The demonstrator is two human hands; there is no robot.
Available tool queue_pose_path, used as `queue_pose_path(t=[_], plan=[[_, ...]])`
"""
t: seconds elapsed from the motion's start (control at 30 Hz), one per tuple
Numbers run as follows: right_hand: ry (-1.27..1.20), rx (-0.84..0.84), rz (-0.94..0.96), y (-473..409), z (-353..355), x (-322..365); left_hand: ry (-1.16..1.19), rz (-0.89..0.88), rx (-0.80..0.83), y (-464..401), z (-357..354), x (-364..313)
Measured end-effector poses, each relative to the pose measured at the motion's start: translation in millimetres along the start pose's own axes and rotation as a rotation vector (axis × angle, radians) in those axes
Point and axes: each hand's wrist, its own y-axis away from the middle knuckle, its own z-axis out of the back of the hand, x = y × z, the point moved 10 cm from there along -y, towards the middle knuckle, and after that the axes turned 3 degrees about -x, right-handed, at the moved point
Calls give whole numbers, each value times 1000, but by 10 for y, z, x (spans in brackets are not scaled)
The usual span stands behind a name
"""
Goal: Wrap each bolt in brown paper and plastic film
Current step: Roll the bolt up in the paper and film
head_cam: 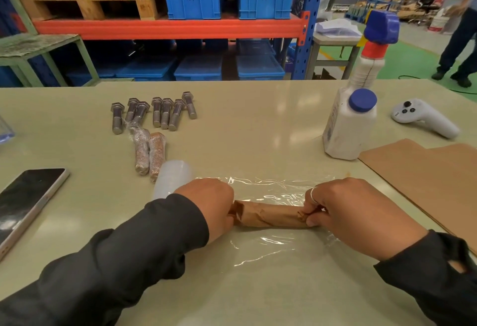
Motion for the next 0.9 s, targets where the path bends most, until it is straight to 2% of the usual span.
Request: queue_pose_path(t=[0.33,0.47,0.67,0.9], plan=[[17,-16,12,-6,-6,20,83,73,-55,2,102,15],[9,-28,25,-2,8,28,303,129,-5,-21,71,56],[27,-63,44,11,20,38,854,235,-6,61,-7,128],[32,-114,84,21,50,69,905,233,-135,129,-43,147]])
